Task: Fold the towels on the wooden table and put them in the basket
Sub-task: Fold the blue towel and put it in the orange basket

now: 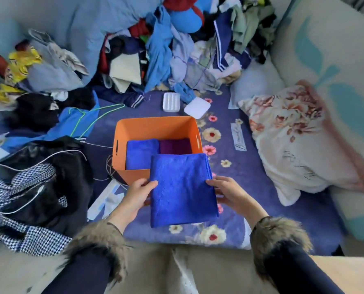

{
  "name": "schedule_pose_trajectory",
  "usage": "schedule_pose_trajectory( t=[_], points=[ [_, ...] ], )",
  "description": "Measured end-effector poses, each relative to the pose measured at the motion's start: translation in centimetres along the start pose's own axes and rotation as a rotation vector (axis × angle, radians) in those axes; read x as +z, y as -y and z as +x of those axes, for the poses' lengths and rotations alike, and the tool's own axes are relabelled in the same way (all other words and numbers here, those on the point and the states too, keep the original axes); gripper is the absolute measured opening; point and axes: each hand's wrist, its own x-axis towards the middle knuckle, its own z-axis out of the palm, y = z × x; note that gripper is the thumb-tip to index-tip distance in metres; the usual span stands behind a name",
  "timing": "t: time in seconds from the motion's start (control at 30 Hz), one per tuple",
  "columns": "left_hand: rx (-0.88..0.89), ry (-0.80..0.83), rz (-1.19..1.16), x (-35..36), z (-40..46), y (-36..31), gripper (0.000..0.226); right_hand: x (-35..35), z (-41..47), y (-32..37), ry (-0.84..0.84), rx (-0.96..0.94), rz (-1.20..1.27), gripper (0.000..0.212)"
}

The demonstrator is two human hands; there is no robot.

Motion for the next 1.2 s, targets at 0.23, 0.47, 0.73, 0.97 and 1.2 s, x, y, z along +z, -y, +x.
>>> schedule_pose_trajectory(
  t=[0.23, 0.47, 0.73, 0.97, 1.2],
  points=[
    [0.003, -0.109, 0.057, -0.8, 11.5, -5.0, 0.006, 0.9, 11.9, 6.6, -0.022, 0.01, -0.075, 0.007],
    [-0.081, -0.133, 0.09, -0.8, 23.1, -5.7, 0.009, 2.8, 24.4, 9.5, -0.157, 0.068, -0.344, 0.013],
    [-0.2, -0.124, 0.17, 0.0, 32.9, 0.0, 0.005, 4.0, 34.4, 4.9, -0.226, 0.241, -0.526, 0.009],
    [-0.269, -0.037, 0.184, 2.4, 38.2, 4.1, 0.006, 4.6, 37.5, 2.1, -0.473, 0.297, -0.698, 0.029],
    [-0.1, -0.092, 0.503, 3.2, 38.9, 4.2, 0.026, 5.3, 37.5, 0.8, -0.435, 0.125, -0.979, 0.043]
  ],
)
